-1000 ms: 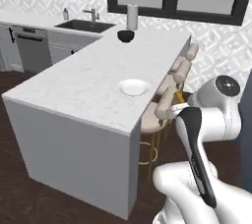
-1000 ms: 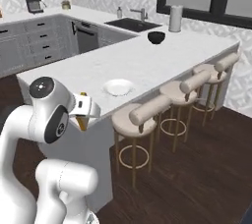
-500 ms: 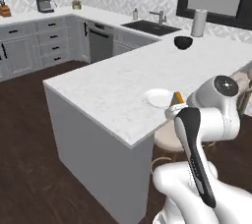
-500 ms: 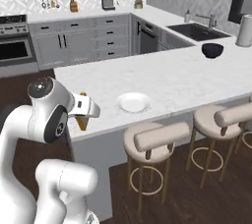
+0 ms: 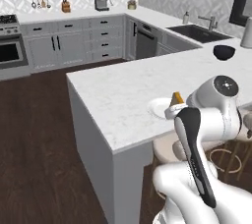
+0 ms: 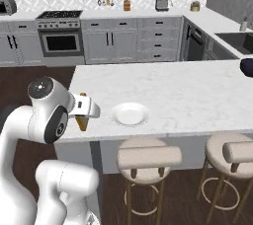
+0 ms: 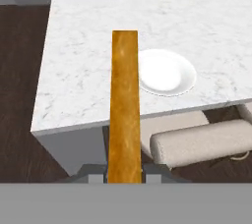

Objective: Start the toaster. Once the lever pops up, take the bread to the plate on the dining counter.

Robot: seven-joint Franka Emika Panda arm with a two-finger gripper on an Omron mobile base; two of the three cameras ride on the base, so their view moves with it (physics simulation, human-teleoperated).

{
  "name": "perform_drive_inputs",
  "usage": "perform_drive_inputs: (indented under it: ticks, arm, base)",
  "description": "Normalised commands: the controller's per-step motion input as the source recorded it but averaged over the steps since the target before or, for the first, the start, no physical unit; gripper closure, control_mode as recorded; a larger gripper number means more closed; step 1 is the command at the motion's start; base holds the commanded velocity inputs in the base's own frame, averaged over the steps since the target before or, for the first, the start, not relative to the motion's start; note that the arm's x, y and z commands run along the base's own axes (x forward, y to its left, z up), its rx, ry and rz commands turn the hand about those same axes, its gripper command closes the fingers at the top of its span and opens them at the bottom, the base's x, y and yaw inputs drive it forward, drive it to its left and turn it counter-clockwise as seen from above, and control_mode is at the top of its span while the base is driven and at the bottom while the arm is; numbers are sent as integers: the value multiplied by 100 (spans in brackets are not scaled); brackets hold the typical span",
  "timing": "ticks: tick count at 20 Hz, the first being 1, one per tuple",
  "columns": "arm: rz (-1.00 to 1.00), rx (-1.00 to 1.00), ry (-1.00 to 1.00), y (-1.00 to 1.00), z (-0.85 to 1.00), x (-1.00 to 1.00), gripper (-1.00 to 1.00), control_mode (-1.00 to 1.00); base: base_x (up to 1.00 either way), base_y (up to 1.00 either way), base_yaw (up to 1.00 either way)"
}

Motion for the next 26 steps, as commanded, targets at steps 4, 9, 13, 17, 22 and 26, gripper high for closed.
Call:
perform_drive_inputs:
  ticks: [4, 9, 13, 17, 22, 26]
  arm:
    - [0, 0, 0, 0, 0, 0, 100, 100]
    - [0, 0, 0, 0, 0, 0, 100, 100]
    - [0, 0, 0, 0, 0, 0, 100, 100]
    - [0, 0, 1, 0, 0, 20, 100, -100]
    - [9, 0, 12, 0, 0, 97, 100, -100]
    - [12, 0, 22, 0, -16, 99, 100, -100]
  base:
    - [41, -71, 39]
    - [32, -21, 13]
    - [0, 0, 0]
    - [0, 0, 0]
    - [0, 0, 0]
    - [0, 0, 0]
